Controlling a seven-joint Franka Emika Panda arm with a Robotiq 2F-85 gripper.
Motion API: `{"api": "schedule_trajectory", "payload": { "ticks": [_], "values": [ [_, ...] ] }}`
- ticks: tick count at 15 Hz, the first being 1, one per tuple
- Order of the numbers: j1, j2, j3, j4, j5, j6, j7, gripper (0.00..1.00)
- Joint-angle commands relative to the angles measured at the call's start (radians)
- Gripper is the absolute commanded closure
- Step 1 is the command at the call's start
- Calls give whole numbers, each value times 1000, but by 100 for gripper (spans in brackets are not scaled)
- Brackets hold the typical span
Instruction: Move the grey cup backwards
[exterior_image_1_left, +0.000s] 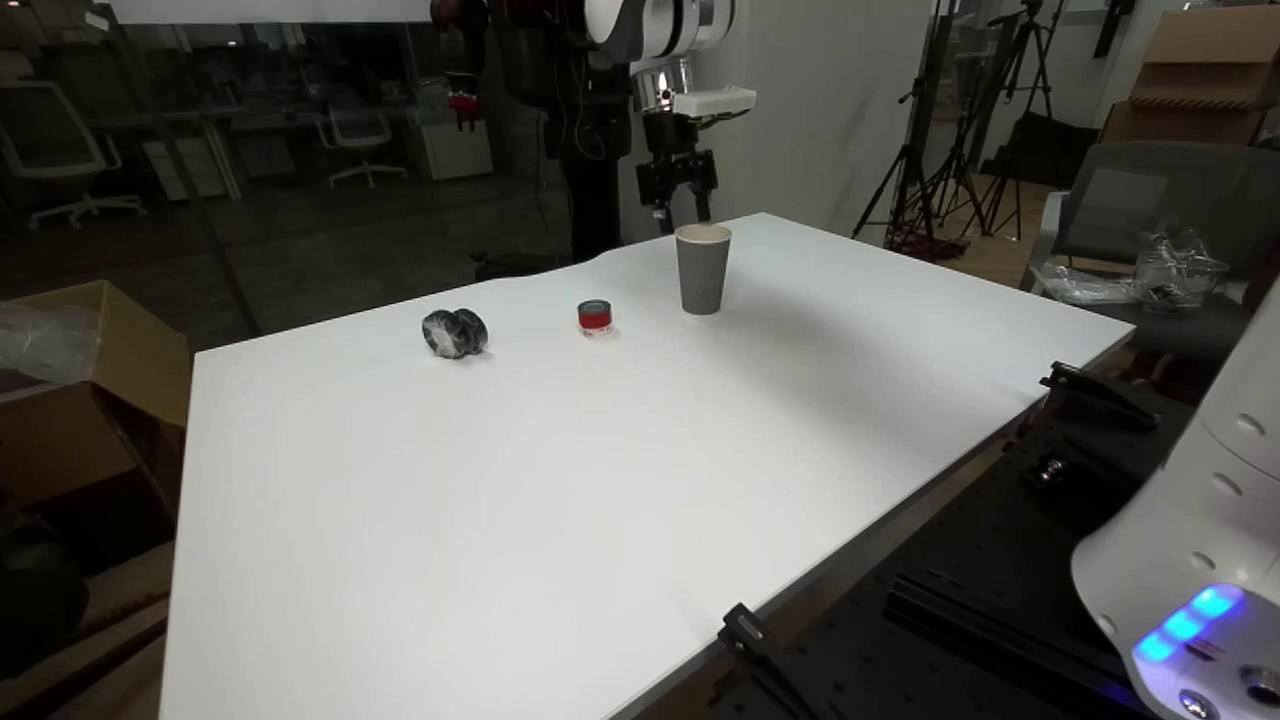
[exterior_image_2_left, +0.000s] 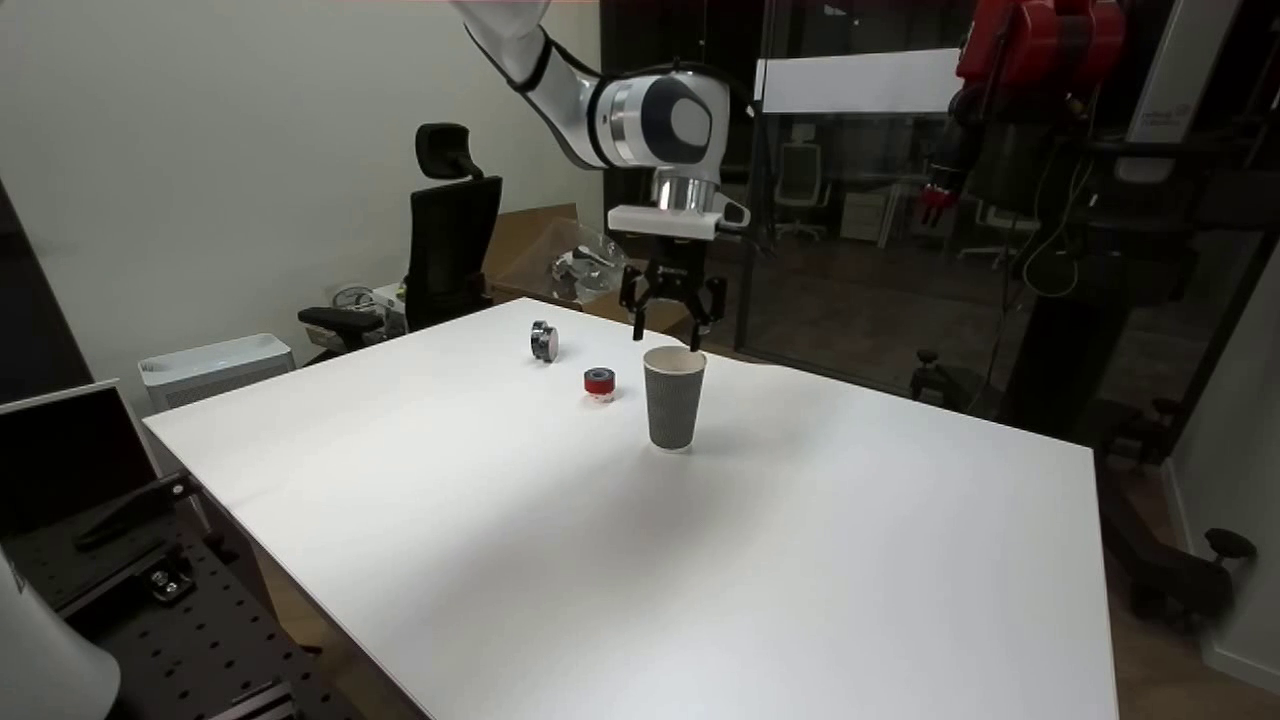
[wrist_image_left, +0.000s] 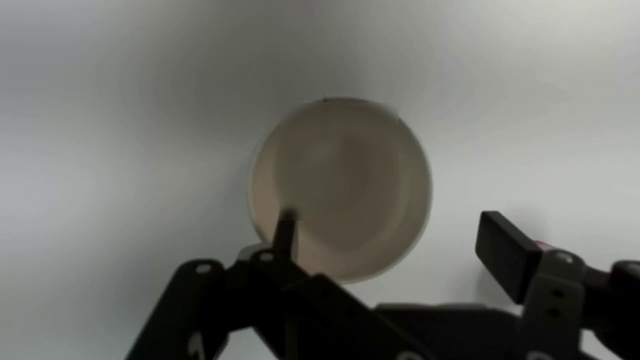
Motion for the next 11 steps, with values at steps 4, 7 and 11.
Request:
{"api": "schedule_trajectory", "payload": {
  "ticks": [4, 7, 11],
  "values": [
    [9, -87, 8, -20, 3, -87, 30, 0],
    [4, -63, 11, 2, -3, -77, 2, 0],
    [4, -66, 11, -1, -3, -80, 2, 0]
  ]
}}
